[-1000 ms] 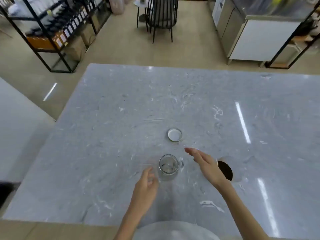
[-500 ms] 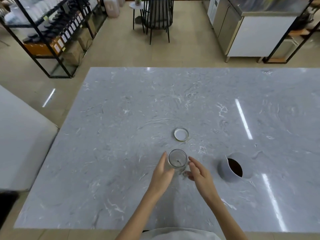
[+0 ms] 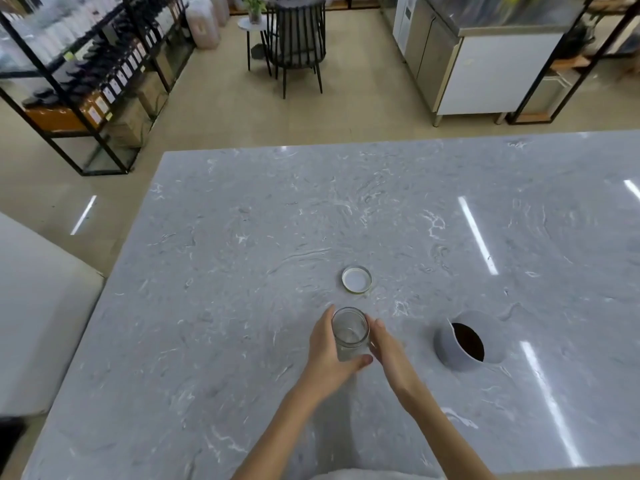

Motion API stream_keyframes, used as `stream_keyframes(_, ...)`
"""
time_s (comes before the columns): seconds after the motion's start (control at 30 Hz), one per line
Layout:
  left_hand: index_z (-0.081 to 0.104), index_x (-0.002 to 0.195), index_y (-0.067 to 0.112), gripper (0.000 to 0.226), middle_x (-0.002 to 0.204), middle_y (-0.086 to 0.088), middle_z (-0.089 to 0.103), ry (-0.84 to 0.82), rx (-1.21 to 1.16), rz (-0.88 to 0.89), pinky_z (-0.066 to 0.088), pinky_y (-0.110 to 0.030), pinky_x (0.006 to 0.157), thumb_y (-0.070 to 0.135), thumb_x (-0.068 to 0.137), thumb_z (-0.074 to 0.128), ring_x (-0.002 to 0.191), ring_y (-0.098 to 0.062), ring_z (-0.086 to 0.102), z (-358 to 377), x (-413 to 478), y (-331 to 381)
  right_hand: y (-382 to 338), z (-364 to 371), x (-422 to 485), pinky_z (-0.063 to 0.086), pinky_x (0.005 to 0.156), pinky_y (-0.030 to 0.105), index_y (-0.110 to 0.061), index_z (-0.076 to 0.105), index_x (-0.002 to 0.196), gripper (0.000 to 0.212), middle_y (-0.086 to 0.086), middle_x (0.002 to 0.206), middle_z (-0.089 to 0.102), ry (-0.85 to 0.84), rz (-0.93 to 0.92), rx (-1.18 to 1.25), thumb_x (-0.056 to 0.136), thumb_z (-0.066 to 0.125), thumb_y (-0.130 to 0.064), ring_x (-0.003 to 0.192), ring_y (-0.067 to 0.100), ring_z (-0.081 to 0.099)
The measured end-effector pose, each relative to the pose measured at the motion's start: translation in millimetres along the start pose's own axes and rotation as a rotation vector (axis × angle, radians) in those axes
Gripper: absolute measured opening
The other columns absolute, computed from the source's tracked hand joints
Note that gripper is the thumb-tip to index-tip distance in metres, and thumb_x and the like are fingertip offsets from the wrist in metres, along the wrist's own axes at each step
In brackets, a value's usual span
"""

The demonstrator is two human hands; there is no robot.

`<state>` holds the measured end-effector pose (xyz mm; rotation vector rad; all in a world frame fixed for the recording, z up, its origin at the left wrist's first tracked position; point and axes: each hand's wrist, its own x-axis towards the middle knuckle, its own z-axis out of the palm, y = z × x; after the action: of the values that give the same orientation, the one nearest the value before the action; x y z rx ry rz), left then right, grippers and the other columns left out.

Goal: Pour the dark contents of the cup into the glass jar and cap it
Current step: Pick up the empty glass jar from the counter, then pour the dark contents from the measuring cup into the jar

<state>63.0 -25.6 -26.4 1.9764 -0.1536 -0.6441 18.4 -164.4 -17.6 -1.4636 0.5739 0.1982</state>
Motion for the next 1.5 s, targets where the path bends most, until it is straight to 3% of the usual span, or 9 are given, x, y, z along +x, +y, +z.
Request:
stream_keyframes(0.1,0.042,0.134,0.037,0.088,0.125,0.023,0.053,0.034,0.082,0.058,0.044,-0.022,0.102,0.023,0.066,0.097,0.127,-0.013,0.055,-10,19,-6,3,-7,3,0.027,0.120,0.037,-0.025,0.043,0.147,0.051,-0.008,0.153,0.043,0.016,-0.022,-0.002,0.105,0.027,-0.047,0.139,0.003,0.039)
stream_keyframes(0.33,0.045,0.142,0.033,0.093,0.126,0.018,0.055,-0.026,0.115,0.128,0.046,-0.016,0.096,0.038,0.062,0.091,0.116,0.000,0.054,-13,30,-14,-12,15,22,0.024,0.116,0.024,-0.021,0.037,0.151,0.052,-0.006,0.155,0.040,0.057,-0.053,0.040,0.107,0.020,-0.042,0.140,0.004,0.035)
stream_keyframes(0.47,0.051,0.135,0.028,0.088,0.128,0.010,0.065,-0.013,0.160,0.183,0.054,-0.039,0.100,0.028,0.059,0.096,0.118,-0.009,0.063,-14,38,-18,-18,15,16,0.019,0.117,0.023,-0.018,0.029,0.154,0.056,-0.004,0.160,0.030,0.011,-0.045,-0.037,0.106,0.018,-0.044,0.145,0.005,0.027)
stream_keyframes(0.7,0.037,0.145,0.041,0.099,0.132,0.024,0.048,-0.022,0.190,0.228,0.038,-0.019,0.103,0.043,0.063,0.092,0.125,-0.008,0.047,-13,38,-27,-44,-85,-24,0.015,0.122,0.040,-0.025,0.035,0.152,0.072,-0.010,0.159,0.031,0.360,-0.466,-0.688,0.091,0.047,-0.062,0.150,0.006,0.013)
stream_keyframes(0.8,0.038,0.149,0.033,0.101,0.136,0.014,0.047,-0.046,0.220,0.225,0.037,-0.023,0.103,0.037,0.065,0.095,0.125,-0.011,0.047,-14,42,-29,-36,-138,-35,0.000,0.120,0.045,-0.015,0.001,0.158,0.120,0.007,0.166,0.000,0.501,-0.181,-1.079,0.070,0.049,-0.082,0.152,0.028,-0.009)
stream_keyframes(0.97,0.041,0.148,0.027,0.100,0.140,0.005,0.052,-0.039,0.244,0.261,0.043,-0.030,0.106,0.030,0.066,0.098,0.128,-0.017,0.050,-7,45,-27,-2,-165,-35,0.044,0.101,0.044,-0.023,0.005,0.158,0.125,0.002,0.163,0.019,0.395,-0.066,-0.962,0.063,0.068,-0.075,0.139,0.028,0.040)
stream_keyframes(1.23,0.039,0.147,0.029,0.097,0.137,0.012,0.050,-0.028,0.238,0.276,0.042,-0.028,0.102,0.032,0.069,0.096,0.128,-0.015,0.048,6,44,-21,-9,-179,-23,0.044,0.087,0.026,-0.033,0.041,0.138,0.095,-0.022,0.128,0.056,0.372,-0.169,-0.748,0.058,0.080,-0.067,0.116,0.004,0.056)
stream_keyframes(1.37,0.034,0.141,0.042,0.097,0.134,0.014,0.049,-0.027,0.220,0.266,0.036,-0.022,0.099,0.030,0.068,0.097,0.125,-0.012,0.048,9,43,-19,-45,-203,-26,0.050,0.092,0.034,-0.033,0.044,0.133,0.095,-0.020,0.126,0.059,0.646,-0.325,-0.551,0.053,0.080,-0.069,0.114,-0.003,0.058)
stream_keyframes(1.5,0.037,0.137,0.046,0.096,0.131,0.023,0.049,-0.018,0.204,0.265,0.039,-0.020,0.099,0.029,0.066,0.099,0.125,-0.011,0.050,9,44,-22,-84,-209,-21,0.044,0.087,0.027,-0.039,0.041,0.130,0.094,-0.025,0.128,0.057,0.521,-0.335,-0.776,0.051,0.077,-0.075,0.117,-0.006,0.053)
